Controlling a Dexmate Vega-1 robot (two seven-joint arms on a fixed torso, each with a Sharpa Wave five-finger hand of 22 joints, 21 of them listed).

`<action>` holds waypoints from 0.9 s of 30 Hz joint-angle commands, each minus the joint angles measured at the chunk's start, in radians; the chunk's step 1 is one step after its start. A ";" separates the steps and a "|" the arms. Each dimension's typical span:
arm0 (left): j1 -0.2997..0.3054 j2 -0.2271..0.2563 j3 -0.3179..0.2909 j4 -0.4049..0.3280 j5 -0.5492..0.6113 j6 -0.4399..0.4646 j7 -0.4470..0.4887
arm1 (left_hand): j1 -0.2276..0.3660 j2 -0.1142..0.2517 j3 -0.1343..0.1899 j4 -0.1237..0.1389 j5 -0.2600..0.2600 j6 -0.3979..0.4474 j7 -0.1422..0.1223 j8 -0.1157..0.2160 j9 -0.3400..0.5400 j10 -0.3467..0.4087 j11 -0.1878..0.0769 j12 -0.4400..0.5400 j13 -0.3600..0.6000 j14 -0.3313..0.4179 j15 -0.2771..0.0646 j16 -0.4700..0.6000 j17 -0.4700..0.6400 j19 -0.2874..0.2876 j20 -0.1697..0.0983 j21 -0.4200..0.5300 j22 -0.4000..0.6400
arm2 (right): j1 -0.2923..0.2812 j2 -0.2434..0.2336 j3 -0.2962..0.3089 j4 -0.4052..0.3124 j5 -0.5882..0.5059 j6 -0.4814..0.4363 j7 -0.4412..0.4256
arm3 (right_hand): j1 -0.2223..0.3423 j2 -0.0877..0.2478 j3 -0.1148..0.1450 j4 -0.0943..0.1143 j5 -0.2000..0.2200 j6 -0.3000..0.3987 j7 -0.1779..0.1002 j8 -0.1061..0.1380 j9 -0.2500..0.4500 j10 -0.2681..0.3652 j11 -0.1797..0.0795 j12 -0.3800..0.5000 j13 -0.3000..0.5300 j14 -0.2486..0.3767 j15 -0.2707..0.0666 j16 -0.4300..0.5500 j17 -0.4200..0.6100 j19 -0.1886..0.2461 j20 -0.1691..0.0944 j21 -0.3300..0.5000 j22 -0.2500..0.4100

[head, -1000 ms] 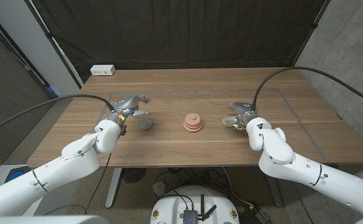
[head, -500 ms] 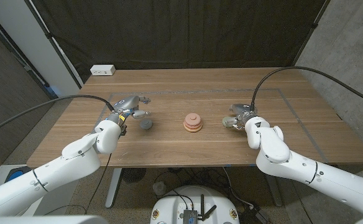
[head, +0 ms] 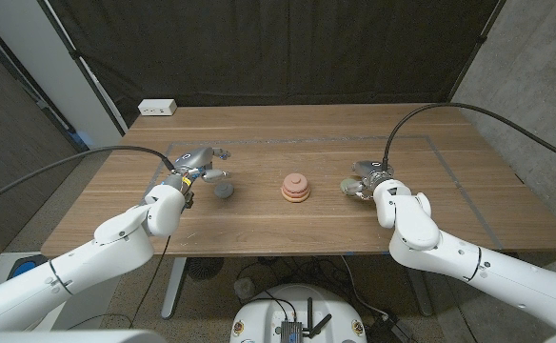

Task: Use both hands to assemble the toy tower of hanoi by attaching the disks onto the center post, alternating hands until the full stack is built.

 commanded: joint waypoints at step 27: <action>0.001 0.011 -0.003 0.004 -0.010 -0.014 -0.006 | -0.001 0.009 0.018 -0.003 0.010 0.013 -0.003 -0.003 0.003 0.013 0.003 0.003 0.004 0.002 -0.054 0.006 0.003 0.008 -0.126 -0.004 0.001 | 0.047 0.035 -0.045 0.073 -0.010 -0.015 0.070 | 0.014 0.024 -0.019 -0.002 -0.009 0.008 -0.007 0.011 -0.007 0.018 -0.002 0.018 0.004 0.001 -0.108 0.017 -0.006 0.001 -0.121 -0.003 0.005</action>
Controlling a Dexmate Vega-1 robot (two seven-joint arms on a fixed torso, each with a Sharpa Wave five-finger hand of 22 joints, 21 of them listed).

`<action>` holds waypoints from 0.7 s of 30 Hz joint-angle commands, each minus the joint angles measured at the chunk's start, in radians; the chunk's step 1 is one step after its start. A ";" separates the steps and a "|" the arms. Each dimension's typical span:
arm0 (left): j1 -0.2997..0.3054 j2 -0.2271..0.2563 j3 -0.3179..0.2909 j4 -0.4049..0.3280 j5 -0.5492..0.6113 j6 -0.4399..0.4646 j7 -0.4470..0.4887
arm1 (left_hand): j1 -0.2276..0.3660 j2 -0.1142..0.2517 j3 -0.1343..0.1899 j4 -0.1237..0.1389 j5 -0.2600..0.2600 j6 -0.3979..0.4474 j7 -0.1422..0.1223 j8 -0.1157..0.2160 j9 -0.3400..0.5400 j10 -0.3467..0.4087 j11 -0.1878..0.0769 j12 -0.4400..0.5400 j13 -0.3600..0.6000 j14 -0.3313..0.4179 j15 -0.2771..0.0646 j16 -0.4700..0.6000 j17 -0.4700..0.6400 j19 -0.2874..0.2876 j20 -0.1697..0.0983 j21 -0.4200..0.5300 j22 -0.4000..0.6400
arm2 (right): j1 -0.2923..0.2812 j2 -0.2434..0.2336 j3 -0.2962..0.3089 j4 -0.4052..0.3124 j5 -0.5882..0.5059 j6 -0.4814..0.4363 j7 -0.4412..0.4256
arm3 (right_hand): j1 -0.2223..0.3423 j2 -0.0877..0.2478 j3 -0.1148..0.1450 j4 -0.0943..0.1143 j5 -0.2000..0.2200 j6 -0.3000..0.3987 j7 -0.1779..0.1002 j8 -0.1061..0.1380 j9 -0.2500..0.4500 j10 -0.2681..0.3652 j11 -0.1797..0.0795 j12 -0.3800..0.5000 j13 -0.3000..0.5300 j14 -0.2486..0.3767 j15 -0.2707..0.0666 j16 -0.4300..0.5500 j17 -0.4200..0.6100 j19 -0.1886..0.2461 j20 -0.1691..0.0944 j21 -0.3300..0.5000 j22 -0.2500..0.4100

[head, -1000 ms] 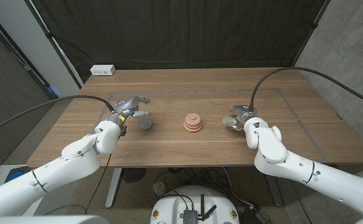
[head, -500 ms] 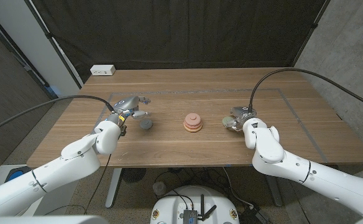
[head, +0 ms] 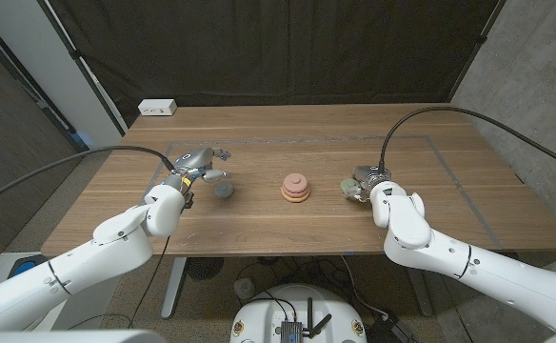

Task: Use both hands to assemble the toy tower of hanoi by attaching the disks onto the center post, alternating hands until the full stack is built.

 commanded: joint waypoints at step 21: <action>0.015 0.005 -0.012 0.010 -0.019 -0.019 0.004 | -0.002 0.015 0.019 -0.003 0.010 0.020 0.001 -0.004 0.005 0.019 -0.001 0.006 0.008 0.003 -0.054 0.006 0.006 0.010 -0.126 -0.005 0.002 | 0.022 0.017 -0.033 0.020 -0.015 -0.037 0.025 | 0.022 0.038 0.003 -0.004 0.004 0.056 -0.019 0.025 -0.008 0.094 -0.023 0.037 0.013 0.051 -0.109 0.047 0.039 0.037 -0.123 0.014 0.013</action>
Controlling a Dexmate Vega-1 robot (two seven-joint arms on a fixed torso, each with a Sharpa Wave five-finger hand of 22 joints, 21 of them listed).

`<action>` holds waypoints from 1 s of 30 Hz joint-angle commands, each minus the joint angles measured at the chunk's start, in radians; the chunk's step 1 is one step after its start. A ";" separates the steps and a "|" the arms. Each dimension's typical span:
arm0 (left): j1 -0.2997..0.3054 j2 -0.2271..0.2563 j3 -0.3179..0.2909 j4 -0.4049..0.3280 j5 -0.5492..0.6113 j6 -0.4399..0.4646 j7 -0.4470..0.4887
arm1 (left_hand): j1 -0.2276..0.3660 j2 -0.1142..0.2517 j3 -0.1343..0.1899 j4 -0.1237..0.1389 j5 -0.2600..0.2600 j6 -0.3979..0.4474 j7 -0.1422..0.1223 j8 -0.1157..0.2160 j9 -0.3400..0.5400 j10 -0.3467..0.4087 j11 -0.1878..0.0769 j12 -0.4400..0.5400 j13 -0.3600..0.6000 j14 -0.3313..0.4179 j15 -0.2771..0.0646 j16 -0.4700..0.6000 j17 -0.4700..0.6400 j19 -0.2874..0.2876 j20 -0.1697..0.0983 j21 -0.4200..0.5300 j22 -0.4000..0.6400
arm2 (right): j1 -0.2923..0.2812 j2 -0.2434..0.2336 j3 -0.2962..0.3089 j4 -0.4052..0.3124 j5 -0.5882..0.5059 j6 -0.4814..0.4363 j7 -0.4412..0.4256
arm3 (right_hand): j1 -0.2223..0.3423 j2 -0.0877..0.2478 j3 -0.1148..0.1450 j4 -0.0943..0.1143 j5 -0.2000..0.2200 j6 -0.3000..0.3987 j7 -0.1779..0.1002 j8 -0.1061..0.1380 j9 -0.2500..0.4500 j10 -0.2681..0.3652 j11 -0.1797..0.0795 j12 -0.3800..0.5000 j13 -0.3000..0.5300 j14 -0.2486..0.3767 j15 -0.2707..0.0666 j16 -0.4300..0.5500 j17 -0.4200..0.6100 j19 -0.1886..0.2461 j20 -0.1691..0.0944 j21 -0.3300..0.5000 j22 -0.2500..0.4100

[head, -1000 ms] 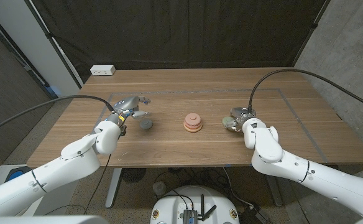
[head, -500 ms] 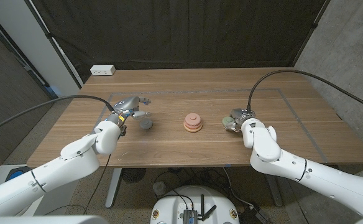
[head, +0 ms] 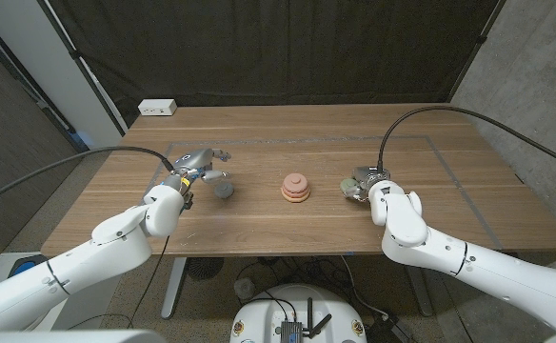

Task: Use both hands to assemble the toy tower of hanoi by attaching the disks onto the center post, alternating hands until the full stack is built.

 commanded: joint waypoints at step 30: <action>0.025 0.005 -0.015 -0.012 -0.011 0.004 0.018 | -0.001 0.021 0.024 0.000 0.011 0.025 -0.001 -0.006 0.007 0.023 -0.001 0.008 0.010 0.001 -0.054 0.006 0.009 0.010 -0.126 -0.006 0.001 | -0.084 -0.013 0.085 -0.032 0.131 0.056 -0.254 | 0.094 0.066 0.075 -0.012 0.028 0.200 -0.046 0.069 -0.018 0.218 -0.052 0.036 0.017 0.194 -0.106 0.146 0.144 0.167 -0.126 0.038 0.056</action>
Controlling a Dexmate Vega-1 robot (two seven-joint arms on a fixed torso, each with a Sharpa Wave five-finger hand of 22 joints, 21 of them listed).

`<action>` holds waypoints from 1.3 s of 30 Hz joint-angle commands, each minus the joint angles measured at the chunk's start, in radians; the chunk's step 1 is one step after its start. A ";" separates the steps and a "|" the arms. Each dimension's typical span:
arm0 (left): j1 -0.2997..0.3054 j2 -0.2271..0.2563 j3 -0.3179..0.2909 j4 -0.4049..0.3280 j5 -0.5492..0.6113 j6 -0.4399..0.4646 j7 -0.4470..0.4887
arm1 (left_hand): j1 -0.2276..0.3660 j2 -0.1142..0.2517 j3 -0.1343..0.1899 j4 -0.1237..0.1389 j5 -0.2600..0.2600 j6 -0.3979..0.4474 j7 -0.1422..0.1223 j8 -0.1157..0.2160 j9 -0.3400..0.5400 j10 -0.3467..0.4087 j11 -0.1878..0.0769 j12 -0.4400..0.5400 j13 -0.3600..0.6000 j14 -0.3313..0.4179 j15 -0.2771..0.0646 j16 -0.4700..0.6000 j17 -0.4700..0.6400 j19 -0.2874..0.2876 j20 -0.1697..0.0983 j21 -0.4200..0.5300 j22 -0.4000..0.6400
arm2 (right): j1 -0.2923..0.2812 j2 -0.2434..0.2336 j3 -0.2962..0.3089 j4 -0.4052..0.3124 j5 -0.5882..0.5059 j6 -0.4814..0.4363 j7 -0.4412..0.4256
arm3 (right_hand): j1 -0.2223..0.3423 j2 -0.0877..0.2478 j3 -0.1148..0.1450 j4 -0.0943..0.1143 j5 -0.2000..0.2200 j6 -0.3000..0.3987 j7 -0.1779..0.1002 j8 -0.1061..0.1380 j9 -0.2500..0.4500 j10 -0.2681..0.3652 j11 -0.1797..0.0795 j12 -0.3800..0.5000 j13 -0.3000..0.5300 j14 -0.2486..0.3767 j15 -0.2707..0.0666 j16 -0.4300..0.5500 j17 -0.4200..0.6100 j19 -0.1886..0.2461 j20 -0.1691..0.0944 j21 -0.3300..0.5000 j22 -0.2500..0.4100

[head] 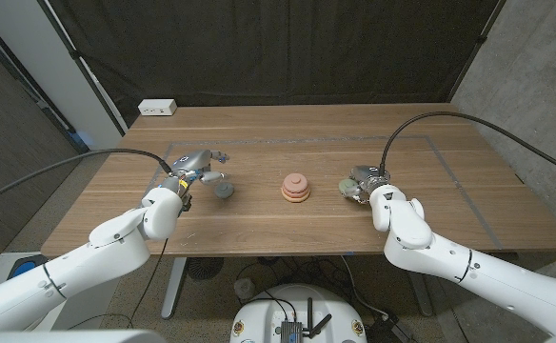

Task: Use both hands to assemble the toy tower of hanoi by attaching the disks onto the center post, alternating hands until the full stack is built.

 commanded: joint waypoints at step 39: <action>0.019 0.002 -0.018 -0.002 -0.011 -0.008 0.019 | -0.007 0.014 0.022 -0.001 0.010 0.020 0.003 -0.007 0.003 0.020 -0.004 0.004 0.007 0.001 -0.054 0.006 0.004 0.016 -0.126 -0.002 0.002 | -0.012 -0.074 0.037 -0.157 -0.061 0.026 0.040 | 0.041 0.029 0.042 0.013 0.027 0.067 -0.026 0.018 -0.007 0.073 -0.050 -0.004 0.016 0.041 -0.039 0.042 0.005 0.035 -0.078 -0.006 0.023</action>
